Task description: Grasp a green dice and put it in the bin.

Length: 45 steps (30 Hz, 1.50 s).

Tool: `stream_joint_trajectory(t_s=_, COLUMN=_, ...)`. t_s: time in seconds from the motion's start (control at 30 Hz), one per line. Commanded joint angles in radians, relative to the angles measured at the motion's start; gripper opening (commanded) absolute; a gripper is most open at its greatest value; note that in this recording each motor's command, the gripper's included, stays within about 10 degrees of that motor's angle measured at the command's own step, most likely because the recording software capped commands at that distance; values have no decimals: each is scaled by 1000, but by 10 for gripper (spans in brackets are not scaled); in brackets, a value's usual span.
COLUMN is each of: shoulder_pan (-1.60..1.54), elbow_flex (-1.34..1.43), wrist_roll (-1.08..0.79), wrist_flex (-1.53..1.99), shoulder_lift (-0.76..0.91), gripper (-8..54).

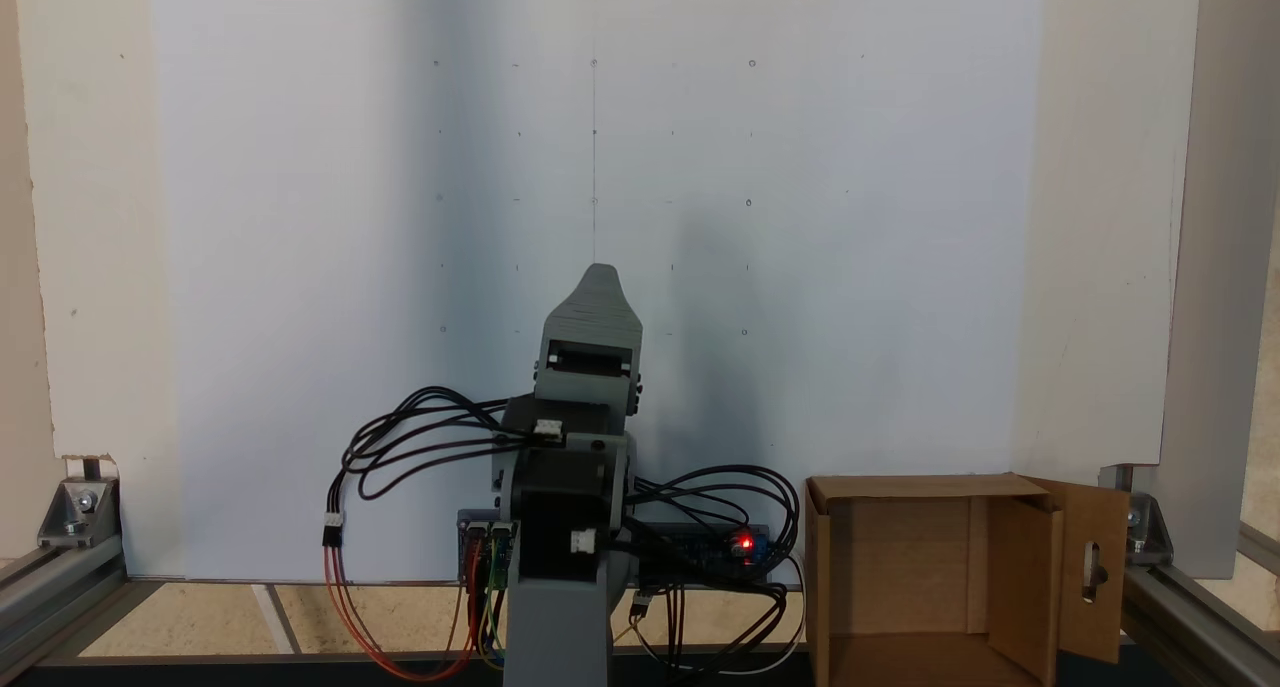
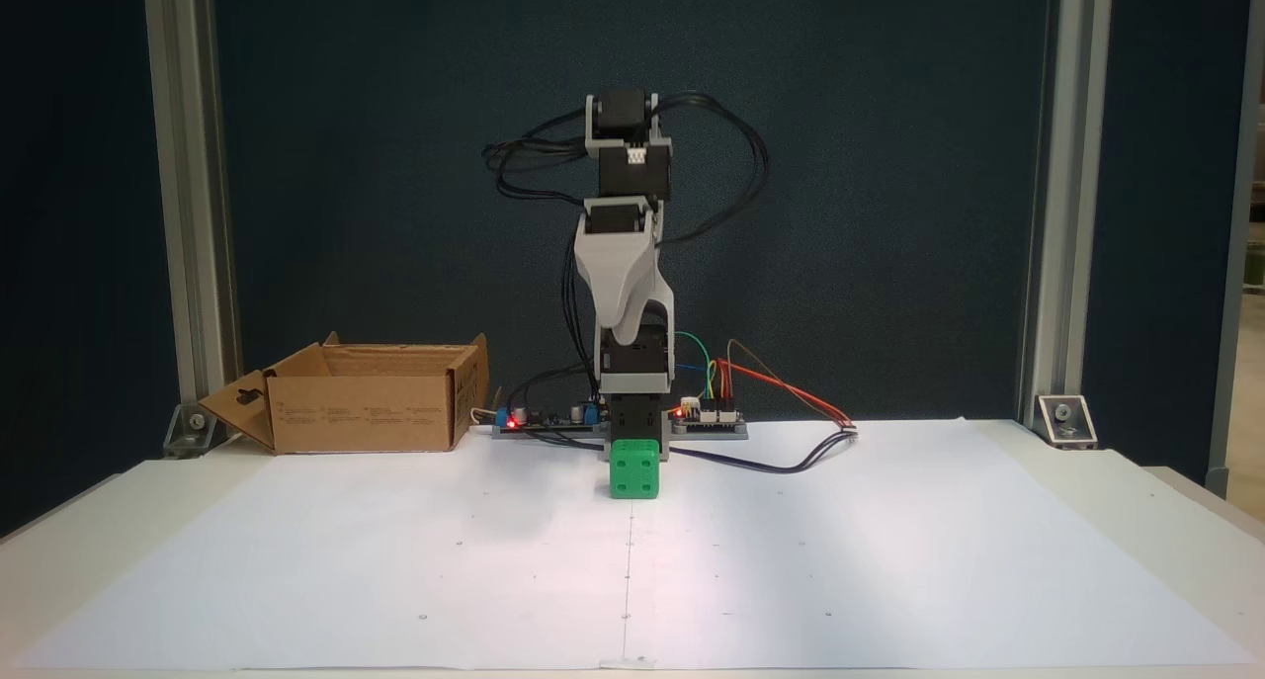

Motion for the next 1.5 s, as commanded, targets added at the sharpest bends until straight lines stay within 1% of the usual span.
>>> stream_joint_trajectory(t_s=0.0, shoulder_pan=-12, elbow_flex=-3, wrist_roll=38, wrist_flex=-18, shoulder_lift=8, gripper=433)
stream_joint_trajectory(t_s=0.53, shoulder_pan=-46, elbow_flex=222, wrist_roll=41, wrist_flex=-26, shoulder_lift=81, gripper=452)
stream_joint_trajectory(t_s=0.97, shoulder_pan=-92, elbow_flex=403, wrist_roll=49, wrist_flex=-206, shoulder_lift=103, gripper=461)
stream_joint_trajectory(t_s=1.47, shoulder_pan=-123, elbow_flex=522, wrist_roll=51, wrist_flex=-325, shoulder_lift=103, gripper=461)
